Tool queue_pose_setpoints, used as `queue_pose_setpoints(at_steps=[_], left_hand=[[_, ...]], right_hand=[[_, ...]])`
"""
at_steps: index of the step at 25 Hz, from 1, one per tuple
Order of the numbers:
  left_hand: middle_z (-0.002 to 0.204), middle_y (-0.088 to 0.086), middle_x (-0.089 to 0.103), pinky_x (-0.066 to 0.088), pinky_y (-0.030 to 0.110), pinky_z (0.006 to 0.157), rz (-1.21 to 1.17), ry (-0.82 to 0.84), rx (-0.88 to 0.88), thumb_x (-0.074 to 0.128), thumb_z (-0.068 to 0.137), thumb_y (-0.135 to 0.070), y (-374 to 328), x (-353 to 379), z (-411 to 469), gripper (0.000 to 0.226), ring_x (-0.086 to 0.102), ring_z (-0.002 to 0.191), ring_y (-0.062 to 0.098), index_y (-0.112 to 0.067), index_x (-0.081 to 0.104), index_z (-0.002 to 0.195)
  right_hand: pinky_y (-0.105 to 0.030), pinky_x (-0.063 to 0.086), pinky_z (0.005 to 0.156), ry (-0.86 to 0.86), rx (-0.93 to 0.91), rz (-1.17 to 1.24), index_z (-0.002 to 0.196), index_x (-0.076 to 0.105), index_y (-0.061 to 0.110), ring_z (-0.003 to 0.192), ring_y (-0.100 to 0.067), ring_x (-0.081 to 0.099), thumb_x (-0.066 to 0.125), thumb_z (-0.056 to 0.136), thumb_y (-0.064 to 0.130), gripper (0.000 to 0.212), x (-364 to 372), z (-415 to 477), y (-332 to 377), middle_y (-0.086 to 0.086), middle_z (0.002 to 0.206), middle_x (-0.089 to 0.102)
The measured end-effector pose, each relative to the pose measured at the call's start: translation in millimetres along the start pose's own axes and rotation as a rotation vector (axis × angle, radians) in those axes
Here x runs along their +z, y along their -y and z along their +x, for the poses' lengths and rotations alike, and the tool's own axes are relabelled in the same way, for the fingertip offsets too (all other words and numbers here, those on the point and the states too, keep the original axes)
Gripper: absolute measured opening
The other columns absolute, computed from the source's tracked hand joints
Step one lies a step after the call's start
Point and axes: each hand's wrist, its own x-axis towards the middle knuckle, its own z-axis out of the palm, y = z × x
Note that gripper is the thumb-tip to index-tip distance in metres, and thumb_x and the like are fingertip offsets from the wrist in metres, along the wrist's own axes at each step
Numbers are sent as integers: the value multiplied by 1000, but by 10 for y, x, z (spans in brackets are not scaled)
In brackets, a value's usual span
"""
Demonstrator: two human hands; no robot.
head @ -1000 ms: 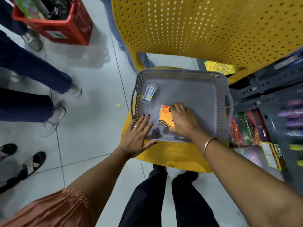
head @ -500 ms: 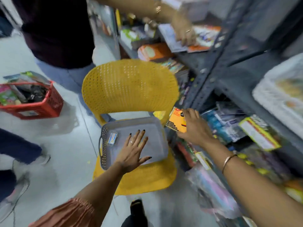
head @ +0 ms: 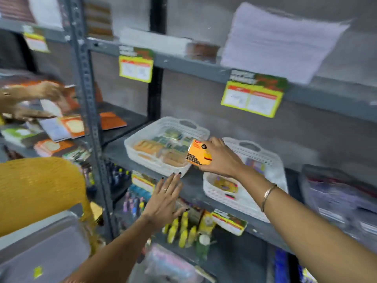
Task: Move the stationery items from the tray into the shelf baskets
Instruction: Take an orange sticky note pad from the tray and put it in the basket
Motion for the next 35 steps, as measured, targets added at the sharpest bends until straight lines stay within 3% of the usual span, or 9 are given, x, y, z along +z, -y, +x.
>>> queue_pose_setpoints(at_steps=[3, 5, 9, 14, 20, 27, 30, 32, 35], left_hand=[[131, 15, 55, 34, 42, 101, 19, 56, 109, 33, 77, -64, -340, 89, 387, 75, 45, 125, 27, -7, 63, 116], [125, 12, 60, 48, 40, 92, 11, 140, 106, 32, 76, -66, -395, 201, 537, 77, 54, 117, 26, -8, 65, 113], [119, 12, 64, 51, 42, 86, 17, 268, 94, 28, 77, -71, -288, 389, 632, 83, 59, 111, 27, -5, 64, 114], [127, 15, 58, 47, 46, 91, 3, 231, 104, 6, 83, -73, -249, 478, 718, 94, 55, 115, 29, -5, 57, 122], [136, 12, 49, 37, 45, 102, -51, 164, 132, 28, 79, -72, -223, 566, 729, 85, 46, 124, 29, -8, 47, 131], [148, 8, 34, 20, 42, 111, 6, 115, 146, 19, 80, -74, -201, 626, 724, 87, 29, 135, 25, -13, 33, 140], [151, 7, 27, 16, 41, 113, 18, 135, 134, 15, 79, -74, -211, 625, 728, 89, 23, 138, 24, -14, 27, 143], [153, 7, 23, 13, 40, 114, -3, 153, 132, 14, 78, -73, -217, 588, 708, 90, 19, 139, 23, -13, 21, 145], [151, 9, 29, 11, 37, 113, 8, 123, 131, 22, 82, -68, -161, 479, 525, 85, 23, 139, 24, -9, 26, 144]], right_hand=[[-44, 42, 100, 66, 167, -51, 133, 39, 14, 123, -27, 37, 61, 60, 56, 87, -144, -368, -598, -11, 126, 42], [-43, 40, 104, 134, 260, -35, 136, 37, 15, 127, -27, 35, 56, 57, 63, 94, -103, -574, -902, -11, 129, 40], [-39, 33, 110, 313, 377, -32, 135, 37, 8, 140, -31, 21, 70, 72, 37, 76, 190, -892, -1360, -16, 147, 29], [-38, 39, 104, 468, 439, -73, 136, 35, 6, 130, -30, 33, 66, 76, 35, 73, 430, -990, -1619, -16, 138, 35], [-39, 42, 101, 538, 459, -68, 135, 34, 5, 123, -30, 39, 65, 79, 27, 67, 568, -900, -1657, -16, 132, 38], [-35, 41, 95, 590, 458, -89, 136, 33, 7, 120, -27, 40, 67, 78, 25, 69, 575, -867, -1664, -15, 131, 38], [-37, 38, 105, 628, 451, -88, 142, 25, 6, 130, -29, 35, 70, 78, 31, 82, 503, -845, -1635, -16, 141, 33], [-40, 33, 112, 584, 421, -59, 145, 20, 10, 138, -30, 28, 70, 77, 38, 89, 383, -779, -1546, -15, 151, 27], [-38, 41, 105, 365, 268, -35, 141, 33, 18, 131, -26, 42, 65, 82, 41, 71, 152, -526, -1230, -11, 146, 41]])
